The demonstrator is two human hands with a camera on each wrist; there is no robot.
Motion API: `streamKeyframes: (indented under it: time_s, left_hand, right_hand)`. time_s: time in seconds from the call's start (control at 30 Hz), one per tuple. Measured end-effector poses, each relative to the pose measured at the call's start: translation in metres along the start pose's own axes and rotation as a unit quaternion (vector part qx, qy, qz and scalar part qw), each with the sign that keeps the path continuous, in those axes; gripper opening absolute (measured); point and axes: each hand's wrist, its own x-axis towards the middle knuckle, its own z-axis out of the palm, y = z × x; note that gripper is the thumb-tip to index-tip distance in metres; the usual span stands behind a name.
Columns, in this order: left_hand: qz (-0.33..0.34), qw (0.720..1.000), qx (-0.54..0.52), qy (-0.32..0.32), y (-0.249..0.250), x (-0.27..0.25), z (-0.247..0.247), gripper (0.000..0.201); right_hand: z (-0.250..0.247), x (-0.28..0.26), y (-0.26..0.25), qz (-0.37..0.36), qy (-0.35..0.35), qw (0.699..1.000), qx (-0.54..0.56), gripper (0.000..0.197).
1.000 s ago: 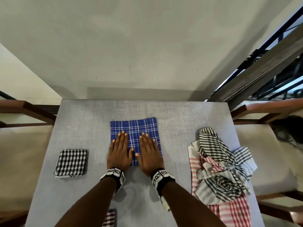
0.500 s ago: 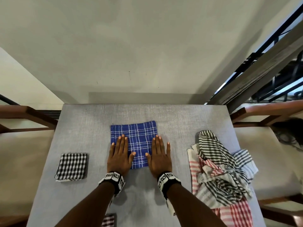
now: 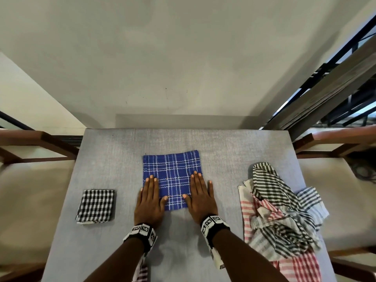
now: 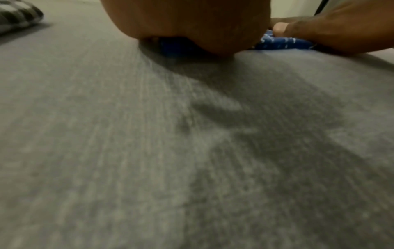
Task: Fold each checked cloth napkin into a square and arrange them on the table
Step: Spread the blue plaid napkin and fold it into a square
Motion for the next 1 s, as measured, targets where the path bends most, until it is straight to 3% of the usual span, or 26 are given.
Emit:
streamKeyframes:
  time_s: [0.17,0.27,0.4,0.53,0.7,0.8,0.9,1.0]
  left_hand:
    - [0.022,0.999,0.020,-0.033,-0.007,0.001,-0.004,0.077]
    - [0.062,0.998,0.033,-0.002,-0.006,0.012,-0.018,0.076]
    - [0.109,0.992,0.059,0.002,0.007,0.052,-0.039,0.070]
    - [0.100,0.988,0.104,-0.050,0.001,0.078,-0.034,0.076]
    - [0.097,0.986,0.085,-0.109,-0.016,0.084,-0.032,0.081]
    - [0.092,0.983,0.086,-0.134,-0.013,0.090,-0.039,0.082]
    - [0.122,0.982,0.127,-0.073,-0.018,0.104,-0.055,0.083]
    - [0.171,0.971,0.164,-0.021,-0.022,0.131,-0.074,0.069]
  right_hand:
    - [-0.003,0.000,-0.003,0.007,-0.005,1.000,-0.001,0.079]
    - [-0.013,0.007,-0.004,0.015,0.018,1.000,0.012,0.081]
    - [-0.027,0.039,-0.022,-0.074,0.006,0.997,-0.008,0.072]
    - [-0.019,0.064,-0.029,-0.069,-0.030,0.997,0.007,0.071]
    - [-0.022,0.059,0.008,-0.019,-0.025,1.000,0.002,0.074]
    - [-0.035,0.058,0.021,-0.028,-0.019,0.999,-0.009,0.071]
    - [-0.056,0.074,0.024,-0.035,0.049,0.998,-0.002,0.066]
    - [-0.074,0.108,0.022,-0.085,0.041,0.995,-0.015,0.056]
